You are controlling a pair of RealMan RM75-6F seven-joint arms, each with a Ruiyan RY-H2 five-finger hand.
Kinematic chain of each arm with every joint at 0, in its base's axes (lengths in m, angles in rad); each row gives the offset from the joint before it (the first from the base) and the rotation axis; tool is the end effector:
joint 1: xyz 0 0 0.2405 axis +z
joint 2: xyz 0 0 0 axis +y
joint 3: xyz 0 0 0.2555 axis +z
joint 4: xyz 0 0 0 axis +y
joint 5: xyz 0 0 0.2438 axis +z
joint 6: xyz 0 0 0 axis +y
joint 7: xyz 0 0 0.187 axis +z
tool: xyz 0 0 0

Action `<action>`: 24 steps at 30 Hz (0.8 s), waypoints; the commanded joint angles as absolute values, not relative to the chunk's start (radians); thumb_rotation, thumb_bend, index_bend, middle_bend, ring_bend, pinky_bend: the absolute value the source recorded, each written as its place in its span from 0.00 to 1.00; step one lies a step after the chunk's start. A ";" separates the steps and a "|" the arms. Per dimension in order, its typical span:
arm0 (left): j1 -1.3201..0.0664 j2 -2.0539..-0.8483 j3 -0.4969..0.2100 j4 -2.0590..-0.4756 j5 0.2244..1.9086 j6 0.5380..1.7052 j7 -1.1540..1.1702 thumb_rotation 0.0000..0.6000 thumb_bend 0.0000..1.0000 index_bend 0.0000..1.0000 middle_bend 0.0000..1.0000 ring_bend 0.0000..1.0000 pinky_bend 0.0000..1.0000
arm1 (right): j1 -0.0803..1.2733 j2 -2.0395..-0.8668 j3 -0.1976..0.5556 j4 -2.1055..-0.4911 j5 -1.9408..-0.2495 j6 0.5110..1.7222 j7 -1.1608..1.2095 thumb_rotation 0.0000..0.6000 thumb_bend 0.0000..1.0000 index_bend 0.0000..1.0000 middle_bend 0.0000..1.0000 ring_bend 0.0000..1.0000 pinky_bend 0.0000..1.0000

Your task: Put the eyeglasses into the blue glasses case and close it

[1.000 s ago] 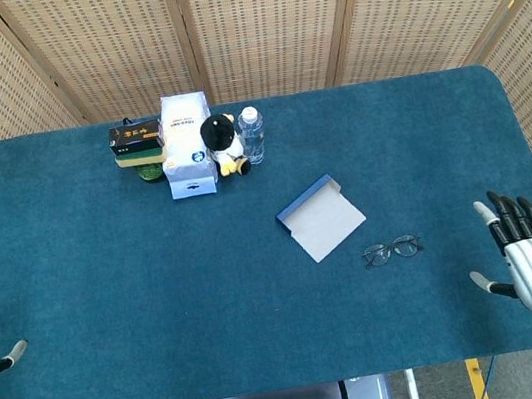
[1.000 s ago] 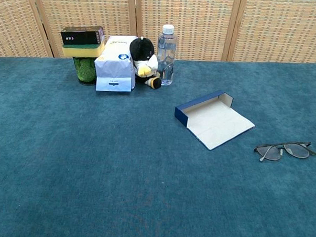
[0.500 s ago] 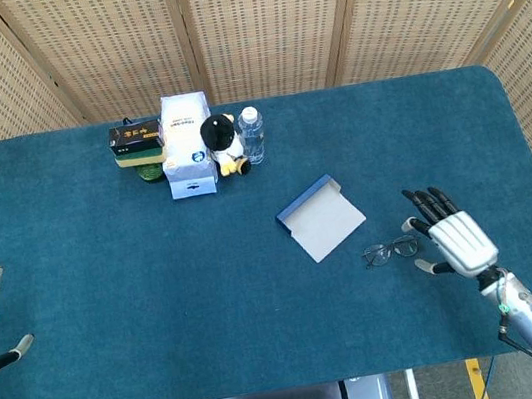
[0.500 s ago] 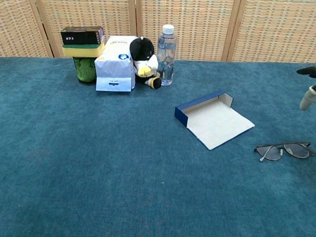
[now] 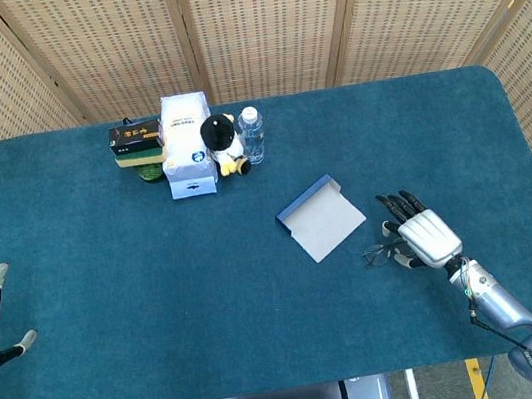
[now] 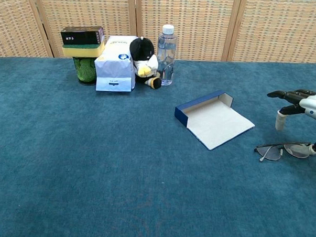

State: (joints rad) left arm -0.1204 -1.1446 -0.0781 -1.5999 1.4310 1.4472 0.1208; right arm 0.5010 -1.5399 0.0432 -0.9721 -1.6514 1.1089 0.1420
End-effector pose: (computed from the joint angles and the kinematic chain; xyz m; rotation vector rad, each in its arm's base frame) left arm -0.3264 0.2450 0.1238 -1.3853 -0.8408 -0.8162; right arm -0.2974 -0.3666 -0.0165 1.9035 -0.7446 0.8496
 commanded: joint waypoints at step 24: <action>-0.119 -1.140 -0.076 -1.605 1.424 1.450 0.118 1.00 0.00 0.00 0.00 0.00 0.00 | 0.537 -1.605 0.010 -0.883 -1.623 1.062 0.106 1.00 0.47 0.47 0.00 0.00 0.00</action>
